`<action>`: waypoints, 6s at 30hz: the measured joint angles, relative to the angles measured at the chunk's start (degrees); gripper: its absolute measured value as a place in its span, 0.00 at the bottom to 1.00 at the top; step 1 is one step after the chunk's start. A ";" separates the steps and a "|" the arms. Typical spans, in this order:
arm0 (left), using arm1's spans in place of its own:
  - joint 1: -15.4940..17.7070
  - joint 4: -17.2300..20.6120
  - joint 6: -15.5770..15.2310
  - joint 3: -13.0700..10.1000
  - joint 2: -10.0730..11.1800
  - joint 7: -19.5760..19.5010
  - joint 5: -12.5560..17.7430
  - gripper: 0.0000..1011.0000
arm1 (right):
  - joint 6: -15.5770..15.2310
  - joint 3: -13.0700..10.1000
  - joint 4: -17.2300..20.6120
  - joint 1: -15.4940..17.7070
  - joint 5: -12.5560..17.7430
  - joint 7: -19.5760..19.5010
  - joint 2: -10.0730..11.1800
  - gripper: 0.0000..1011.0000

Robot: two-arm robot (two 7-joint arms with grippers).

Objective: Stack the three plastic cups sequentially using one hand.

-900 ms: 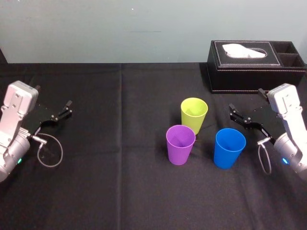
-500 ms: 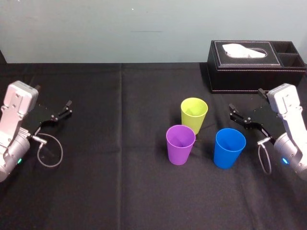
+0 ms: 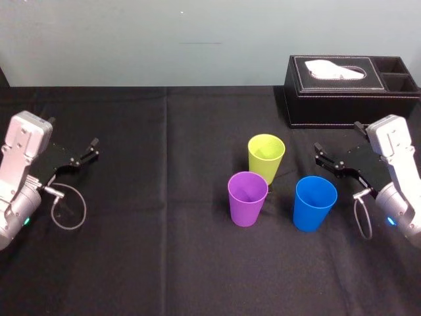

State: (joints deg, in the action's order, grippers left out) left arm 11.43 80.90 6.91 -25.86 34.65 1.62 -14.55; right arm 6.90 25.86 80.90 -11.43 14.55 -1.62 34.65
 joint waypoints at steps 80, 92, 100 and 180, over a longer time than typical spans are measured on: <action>0.00 0.00 0.00 0.00 0.00 0.00 0.00 1.00 | 1.89 -12.85 17.49 26.41 12.20 17.84 3.20 0.99; 0.00 0.00 0.00 0.00 0.00 0.00 0.00 1.00 | 1.50 -12.13 14.66 22.17 8.14 16.61 -1.27 0.99; 0.00 0.00 0.00 0.00 0.00 0.00 0.00 1.00 | 1.39 -11.91 13.02 20.21 6.08 16.53 -3.50 0.99; 0.00 0.00 0.00 0.00 0.00 0.00 0.00 1.00 | -13.70 -8.79 7.82 -3.48 3.88 21.23 -11.82 0.73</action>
State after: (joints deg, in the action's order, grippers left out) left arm 11.43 80.90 6.91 -25.86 34.65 1.62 -14.55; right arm -6.80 17.07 88.72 -14.92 18.43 19.61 22.83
